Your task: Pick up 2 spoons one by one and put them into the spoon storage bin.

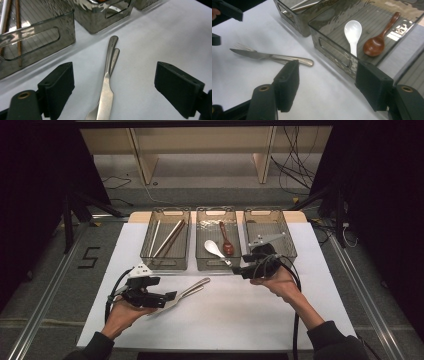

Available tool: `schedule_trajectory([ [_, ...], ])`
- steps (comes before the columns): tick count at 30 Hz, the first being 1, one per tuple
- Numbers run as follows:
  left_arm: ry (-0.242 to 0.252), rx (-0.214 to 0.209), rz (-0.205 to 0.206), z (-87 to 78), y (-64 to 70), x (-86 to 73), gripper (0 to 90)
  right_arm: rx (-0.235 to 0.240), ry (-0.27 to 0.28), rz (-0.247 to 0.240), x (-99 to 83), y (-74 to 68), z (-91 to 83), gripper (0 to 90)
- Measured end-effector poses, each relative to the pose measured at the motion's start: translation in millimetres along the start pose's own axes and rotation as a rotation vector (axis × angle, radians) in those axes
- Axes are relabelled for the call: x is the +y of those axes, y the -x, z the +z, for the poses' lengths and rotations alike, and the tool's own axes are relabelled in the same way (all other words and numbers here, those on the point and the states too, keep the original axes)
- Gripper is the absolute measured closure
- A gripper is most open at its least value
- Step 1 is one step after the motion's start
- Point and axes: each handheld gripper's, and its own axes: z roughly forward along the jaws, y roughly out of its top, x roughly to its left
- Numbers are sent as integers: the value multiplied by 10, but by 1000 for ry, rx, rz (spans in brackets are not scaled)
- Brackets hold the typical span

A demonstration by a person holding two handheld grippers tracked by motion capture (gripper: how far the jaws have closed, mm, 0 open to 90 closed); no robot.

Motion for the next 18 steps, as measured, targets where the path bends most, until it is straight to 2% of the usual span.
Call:
schedule_trajectory([
  [2,-17,0,6,31,-7,1,158,3,14,3,-55,-12,-49,365],
  [5,-39,0,-7,79,-12,4,161,6,38,9,-121,-35,-101,365],
  [9,-55,-11,-20,124,-15,35,181,15,43,11,-200,-85,-127,365],
  [14,-84,-3,15,156,13,72,171,24,38,8,-287,-139,-153,365],
  [18,-123,2,28,235,0,80,172,26,36,11,-343,-155,-184,366],
])
